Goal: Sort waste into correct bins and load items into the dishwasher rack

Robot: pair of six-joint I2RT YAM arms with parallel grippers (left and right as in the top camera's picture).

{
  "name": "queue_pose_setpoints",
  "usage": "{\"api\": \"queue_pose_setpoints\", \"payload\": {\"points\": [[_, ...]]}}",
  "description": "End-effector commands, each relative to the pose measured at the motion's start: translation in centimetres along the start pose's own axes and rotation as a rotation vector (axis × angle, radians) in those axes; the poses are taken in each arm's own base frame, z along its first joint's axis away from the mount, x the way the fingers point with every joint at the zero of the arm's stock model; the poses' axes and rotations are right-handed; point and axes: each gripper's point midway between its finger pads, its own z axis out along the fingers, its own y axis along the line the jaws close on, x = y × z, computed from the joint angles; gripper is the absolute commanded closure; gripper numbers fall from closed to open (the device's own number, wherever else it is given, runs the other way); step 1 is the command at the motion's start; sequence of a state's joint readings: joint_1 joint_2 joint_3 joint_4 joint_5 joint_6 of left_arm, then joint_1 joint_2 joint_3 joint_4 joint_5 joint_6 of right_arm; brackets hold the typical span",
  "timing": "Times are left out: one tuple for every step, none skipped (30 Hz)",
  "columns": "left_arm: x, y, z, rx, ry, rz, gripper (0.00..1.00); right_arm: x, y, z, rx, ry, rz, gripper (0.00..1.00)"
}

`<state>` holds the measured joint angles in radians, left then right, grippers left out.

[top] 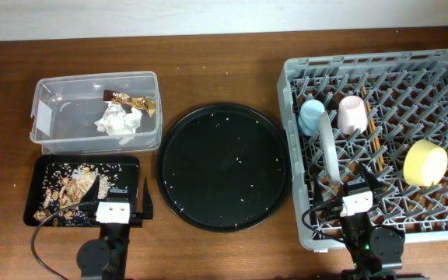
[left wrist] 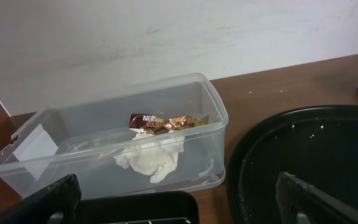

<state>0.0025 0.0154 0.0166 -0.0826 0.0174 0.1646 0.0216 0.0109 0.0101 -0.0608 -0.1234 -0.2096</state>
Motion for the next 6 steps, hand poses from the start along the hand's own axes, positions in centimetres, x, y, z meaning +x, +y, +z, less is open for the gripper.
{"api": "queue_pose_setpoints", "payload": {"points": [[0.22, 0.33, -0.01, -0.019, 0.001, 0.013, 0.01, 0.26, -0.14, -0.02, 0.008, 0.006, 0.005, 0.02], [0.22, 0.33, -0.01, -0.019, 0.001, 0.013, 0.01, 0.26, -0.15, -0.02, 0.009, 0.006, 0.005, 0.02], [0.22, 0.33, -0.01, -0.019, 0.001, 0.013, 0.01, 0.26, -0.15, -0.02, 0.009, 0.006, 0.005, 0.02], [0.22, 0.33, -0.01, -0.019, 0.001, 0.013, 0.01, 0.26, -0.15, -0.02, 0.009, 0.006, 0.005, 0.02], [0.22, 0.33, -0.01, -0.019, 0.001, 0.013, 0.01, 0.26, -0.15, -0.02, 0.009, 0.006, 0.005, 0.02], [0.22, 0.33, -0.01, -0.019, 0.001, 0.013, 0.01, 0.26, -0.15, -0.02, 0.009, 0.006, 0.005, 0.02]]}}
